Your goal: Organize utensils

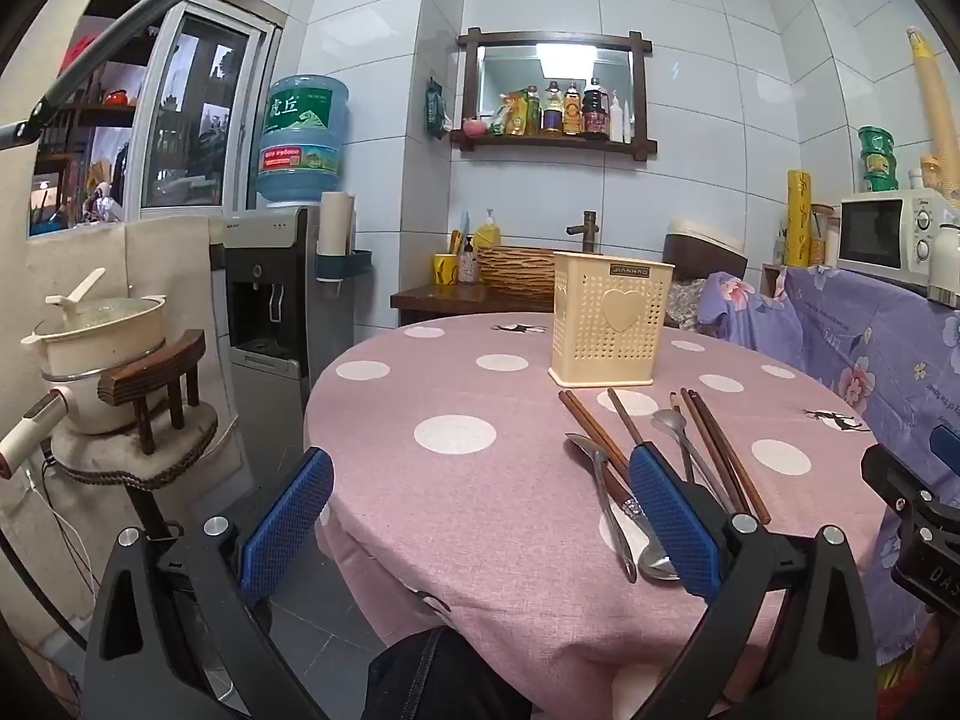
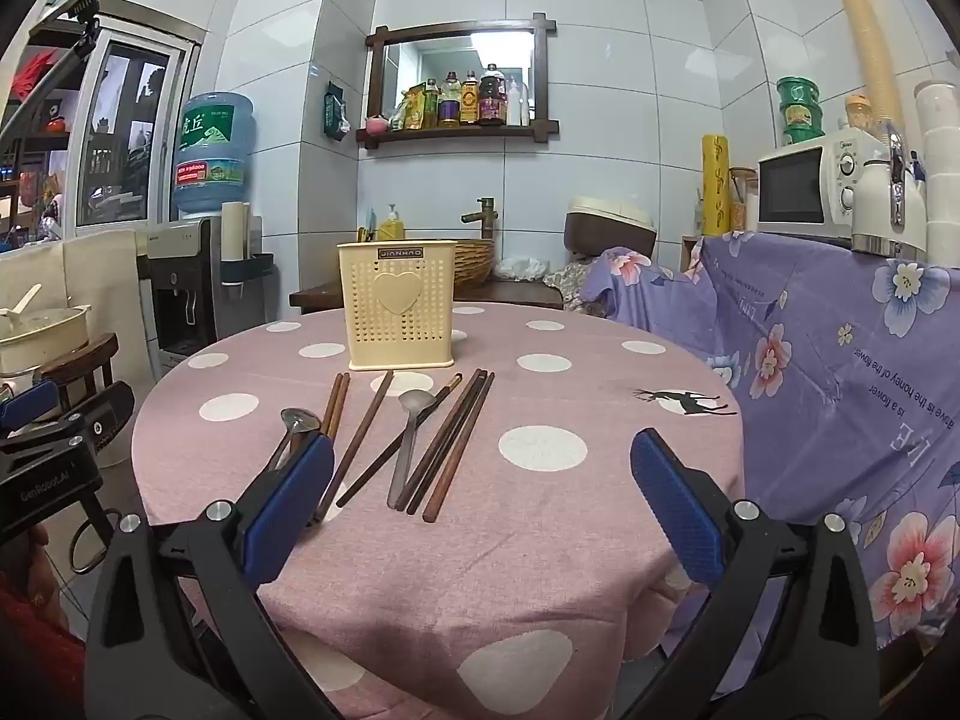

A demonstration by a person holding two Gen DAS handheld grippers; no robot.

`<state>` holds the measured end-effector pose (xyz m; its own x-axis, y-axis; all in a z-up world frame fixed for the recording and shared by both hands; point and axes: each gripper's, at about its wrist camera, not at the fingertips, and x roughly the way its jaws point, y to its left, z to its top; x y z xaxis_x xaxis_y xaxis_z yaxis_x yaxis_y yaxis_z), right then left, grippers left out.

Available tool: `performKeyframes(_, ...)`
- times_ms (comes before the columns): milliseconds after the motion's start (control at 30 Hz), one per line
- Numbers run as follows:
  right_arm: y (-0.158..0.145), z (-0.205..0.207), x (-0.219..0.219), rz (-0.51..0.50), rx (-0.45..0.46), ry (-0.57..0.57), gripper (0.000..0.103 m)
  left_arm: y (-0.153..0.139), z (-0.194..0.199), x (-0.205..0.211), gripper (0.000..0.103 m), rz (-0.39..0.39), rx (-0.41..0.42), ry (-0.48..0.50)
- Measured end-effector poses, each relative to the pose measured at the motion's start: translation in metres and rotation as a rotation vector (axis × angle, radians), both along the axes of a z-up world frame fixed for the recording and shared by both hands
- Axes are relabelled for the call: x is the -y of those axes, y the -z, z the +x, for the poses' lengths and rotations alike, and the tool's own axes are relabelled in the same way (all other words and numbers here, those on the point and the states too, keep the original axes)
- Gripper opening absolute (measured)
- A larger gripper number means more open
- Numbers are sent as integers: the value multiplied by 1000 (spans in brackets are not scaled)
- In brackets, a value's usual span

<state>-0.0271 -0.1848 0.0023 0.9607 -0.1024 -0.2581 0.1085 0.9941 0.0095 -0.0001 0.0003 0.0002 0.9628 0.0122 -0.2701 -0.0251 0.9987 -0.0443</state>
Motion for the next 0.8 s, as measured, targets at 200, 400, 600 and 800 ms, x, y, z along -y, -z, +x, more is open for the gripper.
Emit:
performKeyframes(200, 1, 0, 1, 3, -17, -2, 98, -1, -2, 8, 98, 30, 20, -20)
performKeyframes(400, 2, 2, 0, 6, -18, -3, 98, 0, 0, 0, 98, -5, 14, -14)
performKeyframes(600, -1, 2, -1, 5, -18, -4, 98, -2, -3, 1, 98, 0, 17, -15)
performKeyframes(800, -2, 0, -1, 2, -15, -5, 98, -5, -4, 1, 98, 3, 20, -12)
